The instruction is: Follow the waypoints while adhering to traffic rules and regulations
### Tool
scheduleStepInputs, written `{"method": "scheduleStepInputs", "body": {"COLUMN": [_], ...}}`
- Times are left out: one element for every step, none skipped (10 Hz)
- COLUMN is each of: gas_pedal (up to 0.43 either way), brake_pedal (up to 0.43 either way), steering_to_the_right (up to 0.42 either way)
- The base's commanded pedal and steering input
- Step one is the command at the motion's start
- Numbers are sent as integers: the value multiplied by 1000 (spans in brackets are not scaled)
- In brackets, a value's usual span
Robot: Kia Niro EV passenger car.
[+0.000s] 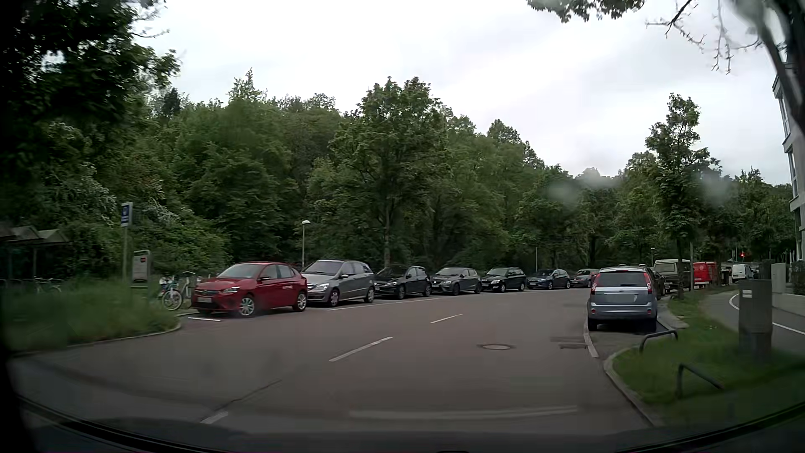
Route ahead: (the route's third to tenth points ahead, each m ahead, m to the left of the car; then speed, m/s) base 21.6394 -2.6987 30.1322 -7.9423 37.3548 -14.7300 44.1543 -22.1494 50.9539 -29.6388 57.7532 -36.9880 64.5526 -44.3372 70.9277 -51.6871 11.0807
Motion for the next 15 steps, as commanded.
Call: {"method": "scheduleStepInputs", "body": {"gas_pedal": [87, 87, 87, 87, 87, 87, 87, 79, 79, 67, 67, 67, 67, 0, 0], "brake_pedal": [0, 0, 0, 0, 0, 0, 0, 0, 0, 0, 0, 0, 0, 0, 0], "steering_to_the_right": [96, 97, 99, 101, 99, 96, 96, 96, 100, 104, 114, 126, 128, 128, 127]}}
